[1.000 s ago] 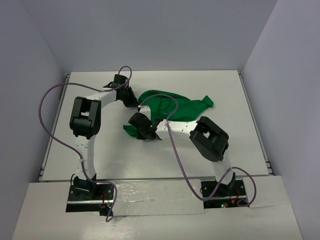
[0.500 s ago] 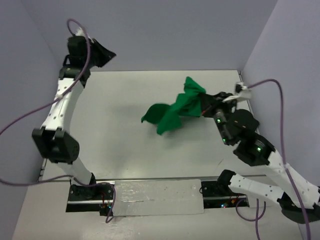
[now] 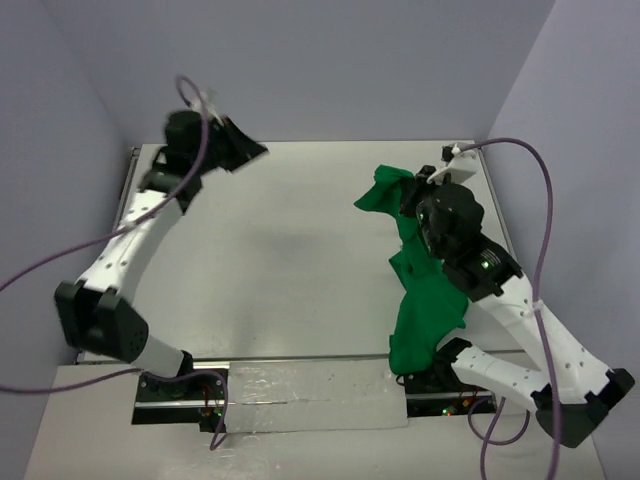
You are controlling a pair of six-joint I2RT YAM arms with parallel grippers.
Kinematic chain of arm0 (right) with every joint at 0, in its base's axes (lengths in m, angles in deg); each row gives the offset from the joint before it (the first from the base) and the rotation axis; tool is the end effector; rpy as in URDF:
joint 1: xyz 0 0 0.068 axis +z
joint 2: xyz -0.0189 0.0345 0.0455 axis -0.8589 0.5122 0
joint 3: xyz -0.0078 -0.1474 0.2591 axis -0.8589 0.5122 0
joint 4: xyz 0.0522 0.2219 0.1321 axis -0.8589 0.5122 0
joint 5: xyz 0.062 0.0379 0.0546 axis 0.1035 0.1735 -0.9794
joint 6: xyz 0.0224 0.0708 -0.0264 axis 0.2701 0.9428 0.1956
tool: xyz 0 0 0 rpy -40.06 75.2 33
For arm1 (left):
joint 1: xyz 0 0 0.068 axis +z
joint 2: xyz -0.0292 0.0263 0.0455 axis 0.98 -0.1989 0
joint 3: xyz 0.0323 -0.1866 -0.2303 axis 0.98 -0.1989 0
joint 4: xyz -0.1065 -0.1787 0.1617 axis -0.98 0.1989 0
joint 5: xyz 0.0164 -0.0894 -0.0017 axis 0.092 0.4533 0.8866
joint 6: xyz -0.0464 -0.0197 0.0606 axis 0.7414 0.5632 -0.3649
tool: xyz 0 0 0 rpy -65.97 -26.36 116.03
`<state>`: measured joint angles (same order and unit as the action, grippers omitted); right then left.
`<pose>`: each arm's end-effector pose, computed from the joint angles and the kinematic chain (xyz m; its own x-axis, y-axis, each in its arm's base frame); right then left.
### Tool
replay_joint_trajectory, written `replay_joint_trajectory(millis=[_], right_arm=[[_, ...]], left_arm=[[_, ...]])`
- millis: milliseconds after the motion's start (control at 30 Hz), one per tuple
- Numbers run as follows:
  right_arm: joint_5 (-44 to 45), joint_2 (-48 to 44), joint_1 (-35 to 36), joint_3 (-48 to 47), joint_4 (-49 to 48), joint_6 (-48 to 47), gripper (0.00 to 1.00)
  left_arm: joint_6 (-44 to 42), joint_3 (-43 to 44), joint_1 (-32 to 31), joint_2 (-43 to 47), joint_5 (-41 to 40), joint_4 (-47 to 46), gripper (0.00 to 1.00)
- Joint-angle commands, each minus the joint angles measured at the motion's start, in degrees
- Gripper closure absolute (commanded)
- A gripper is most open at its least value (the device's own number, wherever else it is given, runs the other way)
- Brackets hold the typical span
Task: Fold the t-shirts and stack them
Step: Flatten out the tshirt
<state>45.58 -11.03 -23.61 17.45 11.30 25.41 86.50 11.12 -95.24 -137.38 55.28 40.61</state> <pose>0.1863 0.0905 0.4359 -0.1075 0.2612 -0.9593 -0.0495 0.9623 0.2676 0.3529 -0.1270 0.4306 -0.5493 -0.5116 -0.6607 0.2428 0.6588 -0.7121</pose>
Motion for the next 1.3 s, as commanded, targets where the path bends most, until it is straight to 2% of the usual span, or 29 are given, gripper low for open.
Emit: replay_joint_trajectory(millis=[0,100,167,200,233,300,467,633,833,867,933,1000,1167,1233,1267], right_arm=[[-8.51,5.71,-4.64,-1.17,-3.39,0.86,0.91],[-9.86,11.05,-5.78,-4.39,-3.67,0.18,0.91],[-11.02,12.47,-6.75,-5.80,-3.86,0.44,0.91],[-11.72,12.96,-7.27,-5.92,-3.95,0.51,0.91],[-13.42,13.47,-8.03,-6.93,-4.08,1.14,0.91],[-15.53,13.79,-10.28,-8.55,-3.92,2.12,0.91],[-19.46,13.10,-12.89,-15.36,-2.63,4.12,0.91],[-20.80,14.23,-13.24,-24.00,0.02,4.15,0.91],[-20.56,14.73,-13.26,-24.55,0.71,5.14,0.91],[-20.42,14.57,-13.28,-24.09,0.65,5.40,0.91],[-20.42,14.41,-13.52,-22.97,0.81,5.80,0.91],[-20.85,14.41,-13.61,-22.69,0.98,5.89,0.91],[-21.35,13.76,-13.87,-22.07,0.87,6.72,0.91],[-21.38,13.52,-13.79,-22.16,0.98,6.95,0.91],[-21.37,13.42,-13.81,-22.17,1.05,6.94,0.91]], left_arm=[[2.81,-9.84,-7.97,-3.77,6.36,-1.51,0.72],[1.59,-12.58,-16.22,-7.09,7.24,-3.89,0.52],[-0.04,-13.66,-20.88,-8.71,8.14,-5.80,0.47],[-0.12,-14.92,-21.19,-9.38,9.19,-6.41,0.46],[-0.81,-17.95,-23.83,-10.27,10.21,-12.02,0.40],[-0.72,-19.28,-25.70,-12.12,10.34,-15.35,0.32],[0.34,-16.64,-27.16,-14.06,9.28,-19.21,0.31],[-2.84,-10.62,-28.97,-15.18,6.97,-16.95,0.29],[0.85,-12.01,-31.49,-16.24,1.08,-21.52,0.32],[0.84,-12.69,-32.37,-15.10,-2.15,-21.39,0.32],[-1.15,-12.94,-35.09,-11.83,-14.12,-19.47,0.33],[-2.06,-12.17,-36.19,-11.24,-20.09,-18.22,0.33],[-1.83,-8.02,-36.49,-15.62,-27.08,-14.52,0.29],[-1.37,-4.72,-37.16,-18.80,-35.76,-11.71,0.29],[-1.30,-3.30,-37.16,-19.87,-36.38,-11.34,0.29]])
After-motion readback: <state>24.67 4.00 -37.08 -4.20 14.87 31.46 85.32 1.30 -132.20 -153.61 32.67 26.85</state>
